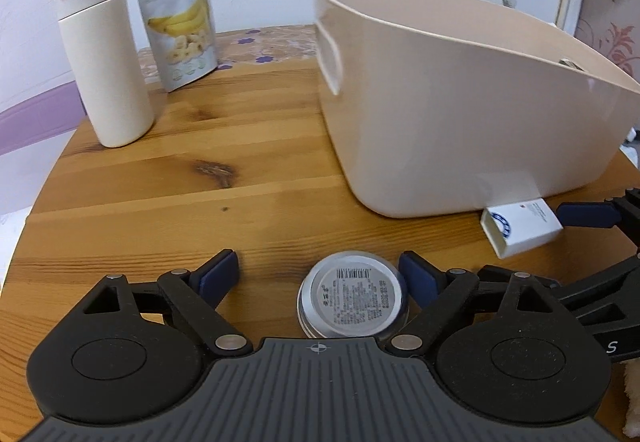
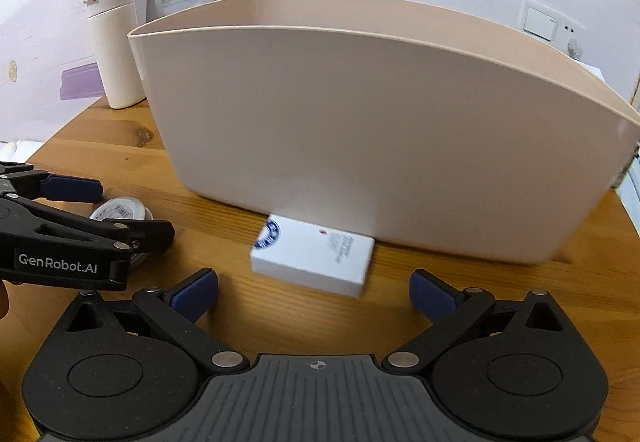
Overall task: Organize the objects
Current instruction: 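Grasp the white medicine box with the right tool while the left grasps the round tin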
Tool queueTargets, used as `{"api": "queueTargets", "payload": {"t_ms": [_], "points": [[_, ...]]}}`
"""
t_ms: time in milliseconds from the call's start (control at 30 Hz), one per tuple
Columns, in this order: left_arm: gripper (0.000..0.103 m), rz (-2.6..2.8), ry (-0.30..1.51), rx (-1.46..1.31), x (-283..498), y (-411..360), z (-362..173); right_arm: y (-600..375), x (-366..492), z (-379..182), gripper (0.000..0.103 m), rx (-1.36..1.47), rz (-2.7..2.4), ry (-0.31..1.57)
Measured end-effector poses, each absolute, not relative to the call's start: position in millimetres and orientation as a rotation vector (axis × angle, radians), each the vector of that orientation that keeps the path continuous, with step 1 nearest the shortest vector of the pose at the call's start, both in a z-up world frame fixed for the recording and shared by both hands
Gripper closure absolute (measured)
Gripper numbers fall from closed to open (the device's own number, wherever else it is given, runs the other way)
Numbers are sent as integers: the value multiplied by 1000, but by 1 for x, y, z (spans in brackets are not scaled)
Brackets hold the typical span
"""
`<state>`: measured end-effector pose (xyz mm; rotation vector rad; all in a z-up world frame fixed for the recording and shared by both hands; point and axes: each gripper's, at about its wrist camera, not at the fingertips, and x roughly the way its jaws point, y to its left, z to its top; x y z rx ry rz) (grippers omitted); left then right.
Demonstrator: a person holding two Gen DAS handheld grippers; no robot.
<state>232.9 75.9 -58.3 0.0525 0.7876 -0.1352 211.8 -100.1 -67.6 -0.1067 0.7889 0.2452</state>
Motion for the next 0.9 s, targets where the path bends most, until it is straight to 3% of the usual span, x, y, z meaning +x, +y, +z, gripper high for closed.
{"api": "queueTargets", "payload": {"t_ms": [333,533,700,800,867,900], "points": [[16,-135,751,41,236,79,-61,-91,222,-69,0,-100,238,772],[37,-183,733,82,234,72,-60,-92,225,-70,0,-90,214,774],[60,-206,727,89,235,63,-58,-95,224,-69,3,-82,189,770],[64,-180,724,80,235,60,-59,-96,224,-68,10,-76,192,770],[68,-174,723,74,235,59,-59,-95,223,-66,22,-79,198,770],[84,-178,724,71,235,59,-59,-95,222,-65,25,-81,202,769]]}}
